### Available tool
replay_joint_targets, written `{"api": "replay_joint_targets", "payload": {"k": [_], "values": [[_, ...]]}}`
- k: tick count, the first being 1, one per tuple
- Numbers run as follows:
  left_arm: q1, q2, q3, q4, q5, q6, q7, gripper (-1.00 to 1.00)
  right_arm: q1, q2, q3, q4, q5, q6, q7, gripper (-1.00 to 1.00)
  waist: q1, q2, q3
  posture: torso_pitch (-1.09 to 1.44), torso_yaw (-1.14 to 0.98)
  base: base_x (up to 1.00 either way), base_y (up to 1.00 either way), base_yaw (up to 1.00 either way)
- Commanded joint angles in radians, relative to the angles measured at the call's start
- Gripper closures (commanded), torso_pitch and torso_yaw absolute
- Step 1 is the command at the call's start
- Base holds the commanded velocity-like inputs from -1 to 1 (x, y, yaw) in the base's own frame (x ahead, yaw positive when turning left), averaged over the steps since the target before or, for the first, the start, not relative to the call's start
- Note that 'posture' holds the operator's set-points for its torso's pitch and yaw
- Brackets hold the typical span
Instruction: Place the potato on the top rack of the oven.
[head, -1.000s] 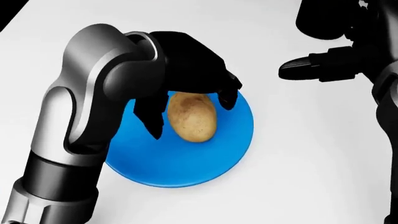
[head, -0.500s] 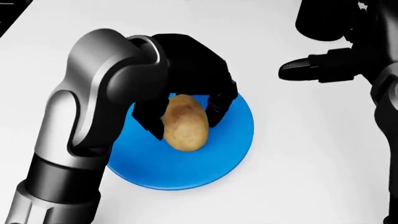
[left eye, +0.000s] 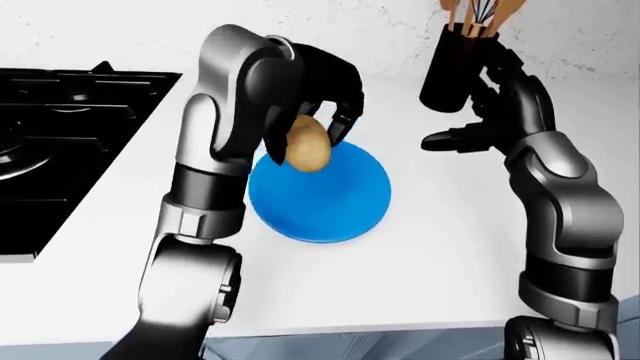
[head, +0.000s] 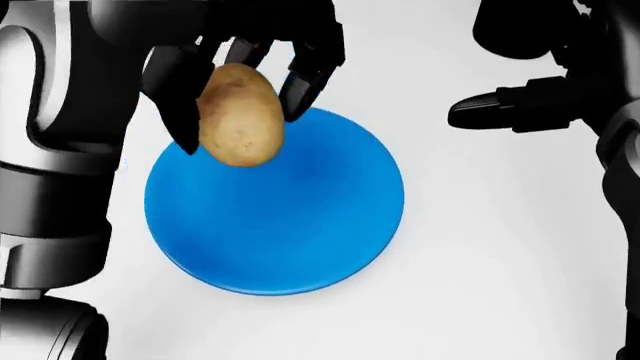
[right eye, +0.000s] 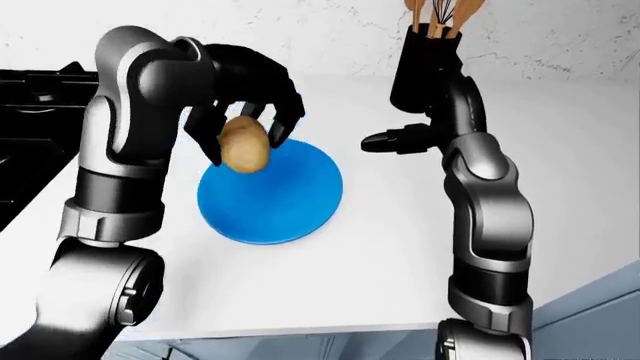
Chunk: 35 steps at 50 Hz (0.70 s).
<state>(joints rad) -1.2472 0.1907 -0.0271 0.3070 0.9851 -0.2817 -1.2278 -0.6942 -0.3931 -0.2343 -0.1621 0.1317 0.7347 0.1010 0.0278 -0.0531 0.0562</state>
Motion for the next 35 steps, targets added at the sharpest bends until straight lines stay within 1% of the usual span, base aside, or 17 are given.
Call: {"api": "replay_joint_targets", "payload": {"k": [1, 4, 6, 7, 9, 10, 14, 15, 18, 24, 29, 30, 31, 32, 33, 34, 35], "values": [[-0.052, 0.018, 0.018, -0.024, -0.02, 0.012, 0.008, 0.93, -0.031, -0.016, -0.014, -0.037, 0.0, -0.024, -0.005, -1.0, 0.001, -0.003, -0.029, 0.0, 0.0, 0.0, 0.0, 0.0], [-0.085, 0.053, 0.038, 0.004, -0.032, 0.03, 0.027, 0.93, -0.035, -0.019, -0.017, -0.041, 0.001, -0.017, -0.008, -1.0, 0.0, -0.002, -0.028, 0.0, 0.0, 0.0, 0.0, 0.0], [-0.073, 0.09, 0.05, -0.014, -0.047, 0.025, 0.024, 0.93, -0.041, -0.022, -0.018, -0.041, 0.003, -0.012, -0.009, -1.0, -0.001, -0.001, -0.028, 0.0, 0.0, 0.0, 0.0, 0.0], [-0.075, 0.092, 0.072, -0.041, -0.066, 0.079, 0.009, 0.93, -0.045, -0.025, -0.017, -0.05, 0.004, -0.002, -0.011, -1.0, -0.001, 0.0, -0.027, 0.0, 0.0, 0.0, 0.0, 0.0], [-0.072, 0.127, 0.097, -0.061, -0.105, 0.137, 0.0, 0.93, -0.064, -0.03, -0.024, -0.082, 0.016, 0.04, -0.015, -1.0, -0.003, 0.004, -0.028, 0.0, 0.0, 0.0, 0.0, 0.0], [-0.062, 0.15, 0.104, -0.075, -0.139, 0.131, -0.007, 0.93, -0.068, -0.032, -0.024, -0.094, 0.019, 0.052, -0.018, -1.0, -0.004, 0.005, -0.028, 0.0, 0.0, 0.0, 0.0, 0.0], [-0.029, 0.226, 0.123, -0.102, -0.194, 0.151, 0.001, 0.93, -0.074, -0.035, -0.032, -0.088, 0.034, 0.047, -0.028, -1.0, -0.006, 0.012, -0.024, 0.0, 0.0, 0.0, 0.0, 0.0], [-0.018, 0.248, 0.133, -0.104, -0.207, 0.161, 0.001, 0.93, -0.082, -0.028, -0.047, -0.104, 0.063, 0.061, -0.027, -1.0, -0.006, 0.013, -0.024, 0.0, 0.0, 0.0, 0.0, 0.0], [0.024, 0.301, 0.146, -0.103, -0.243, 0.154, 0.006, 0.93, -0.073, -0.029, -0.035, -0.117, 0.08, 0.058, -0.036, -1.0, -0.007, 0.017, -0.026, 0.0, 0.0, 0.0, 0.0, 0.0], [0.014, 0.35, 0.142, -0.064, -0.261, 0.138, 0.022, 0.94, -0.06, -0.04, -0.035, -0.111, 0.098, 0.039, -0.037, -1.0, -0.006, 0.018, -0.029, 0.0, 0.0, 0.0, 0.0, 0.0], [0.004, 0.368, 0.145, -0.054, -0.261, 0.131, 0.014, 0.93, -0.054, -0.042, -0.035, -0.107, 0.109, 0.026, -0.039, -1.0, -0.006, 0.017, -0.027, 0.0, 0.0, 0.0, 0.0, 0.0], [0.005, 0.371, 0.145, -0.054, -0.26, 0.128, 0.013, 0.93, -0.05, -0.042, -0.034, -0.107, 0.111, 0.027, -0.038, -1.0, -0.01, 0.031, -0.045, 0.0, 0.0, 0.0, 0.11, 0.0], [0.008, 0.377, 0.144, -0.05, -0.253, 0.118, 0.019, 0.93, -0.048, -0.039, -0.035, -0.11, 0.115, 0.026, -0.037, -1.0, -0.012, 0.032, -0.042, 0.0, 0.0, 0.0, 0.28, 0.0], [0.01, 0.372, 0.147, -0.063, -0.256, 0.132, 0.009, 0.93, -0.046, -0.039, -0.032, -0.112, 0.113, 0.026, -0.038, -1.0, -0.016, 0.028, -0.039, 0.0, 0.0, 0.0, 0.57, 0.0], [0.008, 0.373, 0.146, -0.063, -0.255, 0.131, 0.008, 0.93, -0.046, -0.039, -0.031, -0.111, 0.113, 0.025, -0.038, -1.0, -0.018, 0.003, -0.034, 0.0, 0.0, 0.0, 0.7, 0.0], [0.006, 0.373, 0.146, -0.062, -0.255, 0.131, 0.008, 0.94, -0.046, -0.039, -0.032, -0.11, 0.114, 0.026, -0.038, -1.0, -0.018, -0.014, -0.039, 0.0, 0.0, 0.0, 0.7, 0.0], [0.0, 0.372, 0.145, -0.063, -0.256, 0.137, 0.0, 0.93, -0.047, -0.041, -0.033, -0.114, 0.115, 0.03, -0.039, -1.0, -0.022, -0.014, -0.046, 0.0, 0.0, 0.0, 0.76, 0.0]]}}
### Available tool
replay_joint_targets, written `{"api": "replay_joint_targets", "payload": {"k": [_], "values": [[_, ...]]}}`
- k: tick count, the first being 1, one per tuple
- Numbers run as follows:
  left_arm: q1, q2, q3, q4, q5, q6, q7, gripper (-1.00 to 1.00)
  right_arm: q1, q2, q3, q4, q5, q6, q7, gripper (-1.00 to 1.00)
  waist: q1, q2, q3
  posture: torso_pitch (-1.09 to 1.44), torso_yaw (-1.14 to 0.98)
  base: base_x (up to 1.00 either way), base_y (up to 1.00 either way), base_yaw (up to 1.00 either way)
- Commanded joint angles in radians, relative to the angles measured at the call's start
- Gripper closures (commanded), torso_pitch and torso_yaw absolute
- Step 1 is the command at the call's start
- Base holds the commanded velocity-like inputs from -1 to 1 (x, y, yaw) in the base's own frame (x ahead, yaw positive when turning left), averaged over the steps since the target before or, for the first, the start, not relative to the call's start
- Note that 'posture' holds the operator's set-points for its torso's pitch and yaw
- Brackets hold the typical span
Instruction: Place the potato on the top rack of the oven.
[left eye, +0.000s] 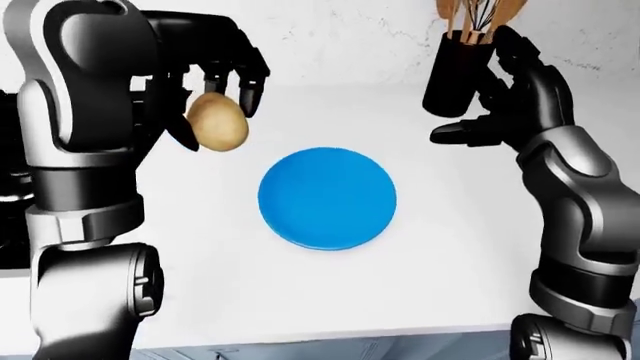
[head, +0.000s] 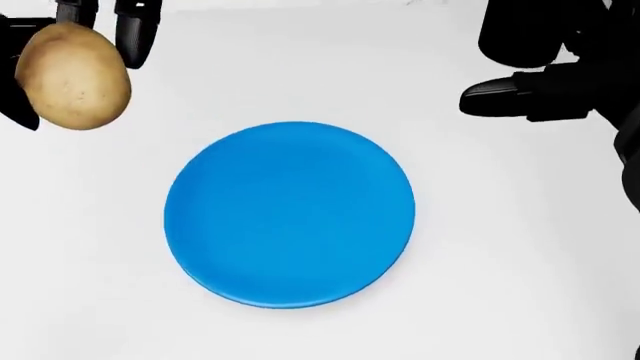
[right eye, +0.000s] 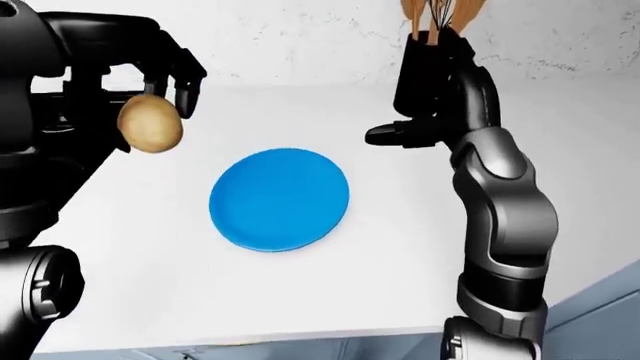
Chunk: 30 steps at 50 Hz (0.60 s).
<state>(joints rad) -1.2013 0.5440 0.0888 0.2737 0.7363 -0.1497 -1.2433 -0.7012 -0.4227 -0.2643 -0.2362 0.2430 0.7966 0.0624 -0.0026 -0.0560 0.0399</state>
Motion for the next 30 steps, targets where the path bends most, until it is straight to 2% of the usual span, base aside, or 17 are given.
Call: {"api": "replay_joint_targets", "payload": {"k": [1, 2, 3, 6, 10, 12, 13, 14, 15, 16, 17, 18, 22, 23, 26, 30], "values": [[-0.049, 0.019, 0.029, -0.032, -0.008, 0.008, 0.011, 0.93, -0.04, -0.012, -0.004, -0.04, 0.004, -0.031, 0.0, -1.0, 0.006, -0.014, -0.034, 0.0, 0.0, 0.0, 0.78, 0.0], [-0.056, 0.019, 0.028, -0.026, -0.008, 0.006, 0.013, 0.93, -0.04, -0.012, -0.004, -0.039, 0.005, -0.032, 0.0, -1.0, 0.004, -0.014, -0.032, 0.0, 0.0, 0.0, 0.77, 0.0], [-0.062, 0.02, 0.028, -0.021, -0.009, 0.004, 0.012, 0.93, -0.038, -0.012, -0.003, -0.038, 0.003, -0.035, 0.0, -1.0, 0.007, -0.002, -0.034, 0.0, 0.0, 0.0, 0.78, 0.0], [-0.078, 0.02, 0.026, -0.008, -0.009, 0.001, 0.018, 0.94, -0.038, -0.01, -0.002, -0.034, 0.002, -0.042, -0.002, -1.0, -0.004, 0.015, -0.024, 0.0, 0.0, 0.0, 0.79, 0.0], [-0.078, 0.019, 0.026, 0.008, -0.008, -0.007, 0.029, 0.94, -0.038, -0.009, -0.001, -0.031, 0.001, -0.046, -0.001, -1.0, -0.011, 0.049, -0.013, 0.0, 0.0, 0.0, 0.87, 0.0], [-0.077, 0.019, 0.025, 0.004, -0.009, -0.005, 0.023, 0.94, -0.038, -0.007, 0.0, -0.028, 0.001, -0.048, -0.001, -1.0, -0.014, 0.088, -0.016, 0.0, 0.0, 0.0, 0.91, 0.0], [-0.077, 0.018, 0.025, 0.008, -0.009, -0.006, 0.025, 0.94, -0.04, -0.007, -0.001, -0.029, 0.002, -0.045, -0.003, -1.0, -0.017, 0.124, -0.024, 0.0, 0.0, 0.0, 0.91, 0.0], [-0.076, 0.019, 0.026, 0.009, -0.009, -0.008, 0.026, 0.94, -0.042, -0.008, -0.003, -0.027, 0.004, -0.044, -0.002, -1.0, -0.016, 0.185, -0.041, 0.0, 0.0, 0.0, 0.91, 0.0], [-0.075, 0.02, 0.026, 0.009, -0.009, -0.009, 0.027, 0.94, -0.047, -0.008, -0.009, -0.027, 0.009, -0.038, -0.007, -1.0, -0.008, 0.117, -0.017, 0.0, 0.0, 0.0, 0.53, 0.0], [-0.077, 0.02, 0.026, 0.008, -0.01, -0.007, 0.024, 0.94, -0.048, -0.01, -0.008, -0.025, 0.009, -0.04, -0.009, -1.0, -0.014, 0.131, -0.019, 0.0, 0.0, 0.0, 0.06, 0.0], [-0.081, 0.019, 0.026, 0.01, -0.009, -0.006, 0.024, 0.94, -0.047, -0.009, -0.008, -0.023, 0.011, -0.04, -0.01, -1.0, 0.0, 0.142, -0.021, 0.0, 0.0, 0.0, 0.0, 0.0], [-0.082, 0.019, 0.024, 0.008, -0.009, -0.005, 0.022, 0.93, -0.046, -0.009, -0.008, -0.024, 0.013, -0.04, -0.011, -1.0, 0.006, 0.14, -0.022, 0.0, 0.0, 0.0, 0.0, 0.0], [-0.088, 0.019, 0.022, 0.013, -0.005, -0.013, 0.02, 0.94, -0.049, -0.014, -0.013, -0.023, 0.023, -0.036, -0.017, -1.0, 0.002, 0.101, -0.011, 0.0, 0.0, 0.0, 0.0, 0.0], [-0.089, 0.02, 0.022, 0.012, -0.004, -0.014, 0.019, 0.94, -0.049, -0.016, -0.013, -0.022, 0.025, -0.037, -0.018, -1.0, 0.009, 0.092, -0.015, 0.0, 0.0, 0.0, 0.0, 0.0], [-0.096, 0.018, 0.022, 0.015, -0.004, -0.015, 0.016, 0.94, -0.045, -0.017, -0.013, -0.024, 0.029, -0.042, -0.018, -1.0, 0.015, 0.085, -0.018, 0.0, 0.0, 0.0, 0.0, 0.0], [-0.115, 0.015, 0.018, 0.02, -0.002, -0.014, 0.011, 0.94, -0.045, -0.021, -0.015, -0.026, 0.035, -0.038, -0.024, -1.0, 0.024, 0.076, -0.011, 0.0, 0.0, 0.0, 0.0, 0.0]]}}
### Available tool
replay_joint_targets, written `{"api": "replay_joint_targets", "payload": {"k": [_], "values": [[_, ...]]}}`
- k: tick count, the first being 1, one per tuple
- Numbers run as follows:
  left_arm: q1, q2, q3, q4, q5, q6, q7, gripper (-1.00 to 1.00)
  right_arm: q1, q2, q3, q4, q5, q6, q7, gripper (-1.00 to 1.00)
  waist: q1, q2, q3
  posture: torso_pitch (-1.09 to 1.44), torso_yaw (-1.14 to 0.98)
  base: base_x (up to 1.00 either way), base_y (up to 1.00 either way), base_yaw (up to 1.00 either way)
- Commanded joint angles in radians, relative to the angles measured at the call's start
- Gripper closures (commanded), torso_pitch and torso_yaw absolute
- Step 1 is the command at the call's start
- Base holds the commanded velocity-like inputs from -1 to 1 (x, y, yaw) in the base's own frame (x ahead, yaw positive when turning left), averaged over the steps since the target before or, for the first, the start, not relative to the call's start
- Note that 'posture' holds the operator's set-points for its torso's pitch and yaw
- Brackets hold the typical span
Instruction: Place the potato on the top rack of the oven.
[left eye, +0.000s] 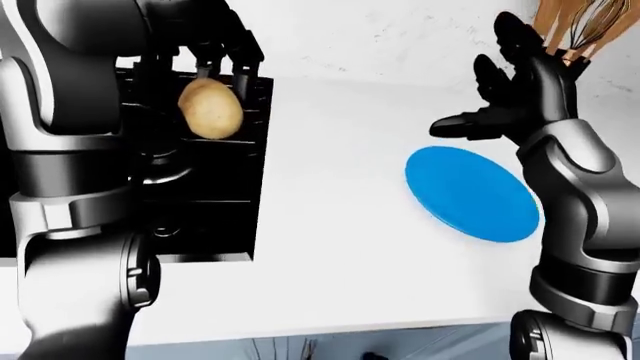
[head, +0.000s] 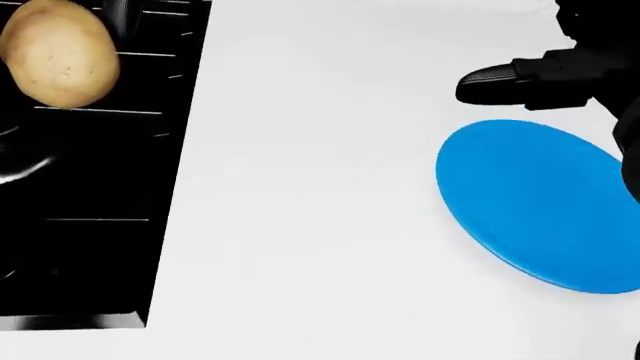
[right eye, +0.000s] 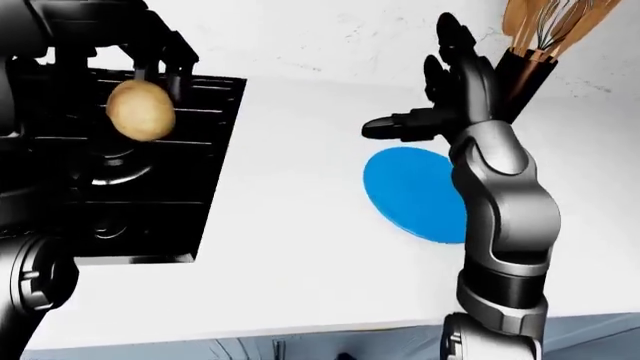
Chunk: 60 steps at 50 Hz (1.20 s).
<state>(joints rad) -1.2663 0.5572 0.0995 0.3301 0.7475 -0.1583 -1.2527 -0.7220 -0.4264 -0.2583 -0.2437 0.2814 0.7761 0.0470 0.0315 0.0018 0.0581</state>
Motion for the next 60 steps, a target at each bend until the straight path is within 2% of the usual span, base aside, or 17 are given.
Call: {"api": "replay_joint_targets", "payload": {"k": [1, 9, 12, 14, 15, 18, 19, 21, 32, 40, 42, 44, 45, 48, 50, 56, 60], "values": [[-0.053, 0.001, 0.006, -0.035, -0.012, -0.006, 0.019, 0.93, -0.024, -0.018, -0.021, -0.018, -0.003, -0.017, -0.01, -1.0, -0.007, 0.015, -0.026, 0.0, 0.0, 0.0, 0.0, 0.0], [-0.06, 0.0, 0.007, -0.026, -0.003, -0.008, 0.017, 0.94, -0.029, -0.021, -0.019, -0.024, 0.001, -0.009, -0.015, -1.0, 0.002, -0.016, -0.003, 0.0, 0.0, 0.0, 0.0, 0.0], [-0.063, -0.001, 0.008, -0.023, -0.005, -0.009, 0.019, 0.94, -0.025, -0.021, -0.017, -0.023, 0.0, -0.013, -0.014, -1.0, 0.008, -0.065, -0.015, 0.0, 0.0, 0.0, 0.0, 0.0], [-0.064, 0.0, 0.006, -0.024, -0.004, -0.007, 0.015, 0.94, -0.024, -0.021, -0.017, -0.021, 0.0, -0.016, -0.012, -1.0, 0.013, -0.017, 0.008, 0.0, 0.0, 0.0, 0.0, 0.0], [-0.067, 0.001, 0.007, -0.017, -0.004, -0.01, 0.018, 0.94, -0.025, -0.021, -0.017, -0.019, -0.001, -0.017, -0.013, -1.0, 0.013, -0.029, 0.001, 0.0, 0.0, -0.02, 0.0, 0.0], [-0.066, 0.001, 0.007, -0.019, -0.003, -0.009, 0.017, 0.94, -0.025, -0.021, -0.015, -0.018, -0.002, -0.016, -0.012, -1.0, -0.004, 0.1, -0.035, 0.0, 0.0, -0.25, 0.0, 0.0], [-0.067, 0.001, 0.007, -0.02, -0.003, -0.008, 0.017, 0.94, -0.025, -0.021, -0.015, -0.016, -0.003, -0.018, -0.011, -1.0, 0.008, 0.067, -0.041, 0.0, 0.0, -0.41, 0.0, 0.0], [-0.071, 0.001, 0.007, -0.022, -0.004, -0.005, 0.012, 0.94, -0.024, -0.02, -0.014, -0.013, -0.005, -0.022, -0.01, -1.0, 0.022, 0.066, -0.067, 0.0, 0.0, -0.48, 0.0, 0.0], [-0.093, -0.01, -0.001, -0.002, 0.003, -0.014, 0.008, 0.94, -0.024, -0.019, -0.017, -0.016, -0.002, -0.021, -0.009, -1.0, -0.015, 0.029, -0.068, 0.0, 0.0, -0.5, 0.0, 0.0], [-0.251, -0.017, -0.013, 0.082, -0.002, 0.011, -0.007, 0.95, -0.024, -0.021, -0.018, -0.019, -0.003, -0.018, -0.008, -1.0, -0.035, -0.007, -0.056, 0.0, 0.0, -0.51, 0.0, 0.0], [-0.255, -0.017, -0.014, 0.09, -0.001, 0.007, -0.002, 0.95, -0.021, -0.021, -0.018, -0.019, -0.004, -0.021, -0.008, -1.0, -0.038, -0.029, -0.048, 0.0, 0.0, -0.51, 0.0, 0.0], [-0.24, -0.017, -0.011, 0.081, -0.002, 0.004, 0.002, 0.95, -0.022, -0.022, -0.019, -0.018, -0.004, -0.022, -0.009, -1.0, -0.031, -0.093, -0.05, 0.0, 0.0, -0.25, 0.0, 0.0], [-0.234, -0.017, -0.011, 0.076, -0.002, 0.004, 0.002, 0.95, -0.022, -0.021, -0.02, -0.018, -0.005, -0.022, -0.011, -1.0, -0.039, -0.078, 0.003, 0.0, 0.0, 0.0, 0.0, 0.0], [-0.222, -0.011, -0.009, 0.08, -0.001, -0.005, 0.01, 0.95, -0.022, -0.02, -0.016, -0.016, -0.007, -0.026, -0.013, -1.0, -0.019, -0.091, -0.024, 0.0, 0.0, 0.0, 0.0, 0.0], [-0.216, -0.012, -0.008, 0.076, -0.002, -0.002, 0.01, 0.95, -0.022, -0.02, -0.017, -0.016, -0.007, -0.026, -0.012, -1.0, -0.007, -0.088, -0.016, 0.0, 0.0, 0.0, 0.0, 0.0], [-0.197, -0.008, -0.008, 0.071, -0.001, -0.01, 0.015, 0.95, -0.023, -0.023, -0.008, -0.002, -0.031, -0.039, -0.01, -1.0, -0.035, -0.043, 0.006, 0.0, 0.0, 0.0, 0.0, 0.0], [-0.201, -0.007, -0.006, 0.068, -0.001, -0.008, 0.012, 0.95, -0.025, -0.021, -0.009, -0.002, -0.036, -0.04, -0.007, -1.0, -0.052, 0.01, 0.016, 0.0, 0.0, 0.0, 0.0, 0.0]]}}
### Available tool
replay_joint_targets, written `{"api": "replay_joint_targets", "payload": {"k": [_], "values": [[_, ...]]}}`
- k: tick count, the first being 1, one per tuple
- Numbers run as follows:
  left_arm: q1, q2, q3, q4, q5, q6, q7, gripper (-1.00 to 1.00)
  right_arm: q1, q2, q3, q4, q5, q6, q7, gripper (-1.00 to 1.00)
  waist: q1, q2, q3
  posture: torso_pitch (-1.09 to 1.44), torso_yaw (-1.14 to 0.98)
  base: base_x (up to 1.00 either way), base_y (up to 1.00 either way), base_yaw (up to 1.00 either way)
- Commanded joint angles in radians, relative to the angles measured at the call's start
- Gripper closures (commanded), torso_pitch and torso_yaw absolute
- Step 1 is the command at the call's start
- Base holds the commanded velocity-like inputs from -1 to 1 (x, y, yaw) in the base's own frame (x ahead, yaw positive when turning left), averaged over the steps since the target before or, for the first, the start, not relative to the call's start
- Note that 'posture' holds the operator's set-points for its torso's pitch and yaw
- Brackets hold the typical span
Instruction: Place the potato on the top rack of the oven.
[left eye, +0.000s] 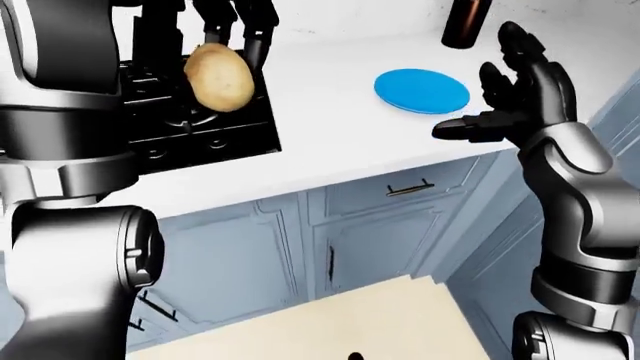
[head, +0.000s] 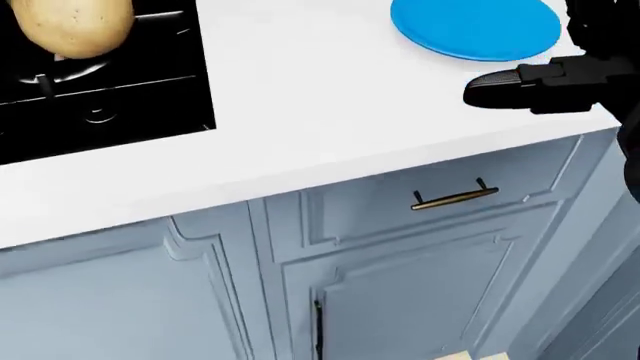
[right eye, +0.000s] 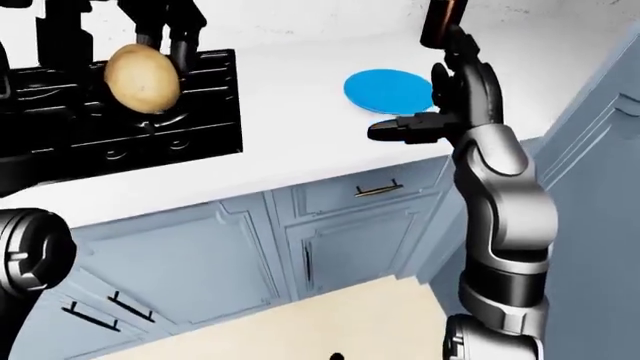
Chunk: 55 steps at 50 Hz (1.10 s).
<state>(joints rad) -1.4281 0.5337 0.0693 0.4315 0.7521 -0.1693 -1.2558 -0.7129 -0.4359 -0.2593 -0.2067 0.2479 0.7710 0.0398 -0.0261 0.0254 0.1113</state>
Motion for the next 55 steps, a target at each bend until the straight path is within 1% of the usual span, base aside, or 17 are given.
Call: {"api": "replay_joint_targets", "payload": {"k": [1, 2, 3, 10, 11, 12, 16, 18, 20, 31, 32, 36, 38, 41, 47, 52, 55], "values": [[-0.04, 0.017, 0.024, -0.033, -0.006, 0.003, 0.015, 0.95, -0.033, -0.01, -0.008, -0.036, -0.005, -0.038, 0.0, -1.0, 0.001, 0.007, -0.04, 0.0, 0.0, 0.0, 0.0, 0.0], [-0.041, 0.017, 0.024, -0.032, -0.006, 0.003, 0.015, 0.95, -0.034, -0.011, -0.007, -0.038, -0.008, -0.035, 0.0, -1.0, -0.004, 0.041, -0.048, 0.0, 0.0, 0.0, 0.0, 0.0], [-0.04, 0.016, 0.023, -0.037, -0.006, 0.005, 0.011, 0.95, -0.034, -0.01, -0.01, -0.039, -0.006, -0.035, 0.001, -1.0, 0.002, 0.031, -0.034, 0.0, 0.0, 0.0, 0.0, 0.0], [-0.042, 0.012, 0.02, -0.021, -0.003, -0.008, 0.019, 0.95, -0.027, -0.009, -0.007, -0.03, -0.016, -0.045, 0.007, -1.0, 0.006, 0.029, -0.124, 0.0, 0.0, -0.25, 0.0, 0.0], [-0.04, 0.012, 0.02, -0.023, -0.003, -0.007, 0.017, 0.95, -0.029, -0.01, -0.009, -0.037, -0.015, -0.038, 0.006, -1.0, 0.011, 0.009, -0.119, 0.0, 0.0, 0.0, 0.0, 0.0], [-0.04, 0.012, 0.02, -0.02, -0.002, -0.01, 0.019, 0.95, -0.028, -0.01, -0.009, -0.035, -0.019, -0.042, 0.005, -1.0, 0.024, -0.012, -0.081, 0.0, 0.0, 0.0, 0.0, 0.0], [-0.049, 0.013, 0.022, -0.02, -0.006, -0.01, 0.01, 0.95, -0.019, -0.013, 0.01, -0.011, -0.073, -0.08, 0.006, -1.0, 0.053, -0.071, -0.036, 0.0, 0.0, 0.0, 0.0, 0.0], [-0.054, 0.014, 0.021, -0.017, -0.006, -0.011, 0.009, 0.95, -0.019, -0.008, 0.006, -0.011, -0.076, -0.08, 0.013, -1.0, 0.071, -0.123, -0.061, 0.0, 0.0, 0.0, 0.0, 0.0], [-0.049, 0.013, 0.021, -0.023, -0.007, -0.013, 0.008, 0.95, -0.022, -0.008, 0.008, -0.004, -0.091, -0.081, 0.013, -1.0, 0.07, -0.102, -0.045, 0.0, 0.0, 0.0, 0.0, 0.0], [-0.033, 0.014, 0.024, -0.036, -0.009, -0.02, 0.017, 0.95, -0.014, 0.015, -0.015, -0.027, -0.055, -0.074, 0.039, -1.0, 0.039, -0.051, -0.056, 0.0, 0.0, 0.0, 0.0, 0.0], [-0.03, 0.017, 0.025, -0.039, -0.01, -0.021, 0.013, 0.95, -0.011, 0.012, -0.011, -0.02, -0.056, -0.079, 0.04, -1.0, 0.029, -0.046, -0.074, 0.0, 0.0, 0.0, 0.0, -0.12], [-0.031, 0.017, 0.026, -0.036, -0.011, -0.016, 0.016, 0.95, -0.01, 0.01, -0.012, -0.038, -0.035, -0.057, 0.041, -1.0, 0.022, -0.008, -0.075, 0.0, 0.0, 0.0, 0.0, -0.89], [-0.024, 0.014, 0.026, -0.044, -0.014, -0.013, 0.016, 0.95, -0.012, 0.007, -0.014, -0.04, -0.031, -0.055, 0.04, -1.0, 0.023, 0.035, -0.086, 0.0, 0.0, 0.0, 0.0, -1.0], [-0.028, 0.013, 0.024, -0.04, -0.014, -0.013, 0.019, 0.95, -0.013, 0.003, -0.014, -0.041, -0.027, -0.058, 0.039, -1.0, 0.0, 0.034, -0.086, 0.0, 0.0, 0.0, 0.0, -1.0], [-0.028, 0.017, 0.026, -0.037, -0.017, -0.011, 0.02, 0.95, -0.014, 0.0, -0.015, -0.047, -0.02, -0.057, 0.036, -1.0, -0.003, -0.007, -0.071, 0.0, 0.0, 0.0, 0.0, -1.0], [-0.037, 0.018, 0.025, -0.029, -0.021, -0.011, 0.022, 0.95, -0.018, 0.001, -0.021, -0.057, -0.004, -0.04, 0.027, -1.0, 0.012, -0.065, -0.072, 0.0, 0.0, 0.0, 0.0, -0.98], [-0.036, 0.018, 0.025, -0.029, -0.021, -0.014, 0.022, 0.95, -0.013, 0.0, -0.018, -0.053, -0.003, -0.051, 0.028, -1.0, 0.004, -0.114, -0.095, 0.0, 0.0, -0.02, 0.0, -0.89]]}}
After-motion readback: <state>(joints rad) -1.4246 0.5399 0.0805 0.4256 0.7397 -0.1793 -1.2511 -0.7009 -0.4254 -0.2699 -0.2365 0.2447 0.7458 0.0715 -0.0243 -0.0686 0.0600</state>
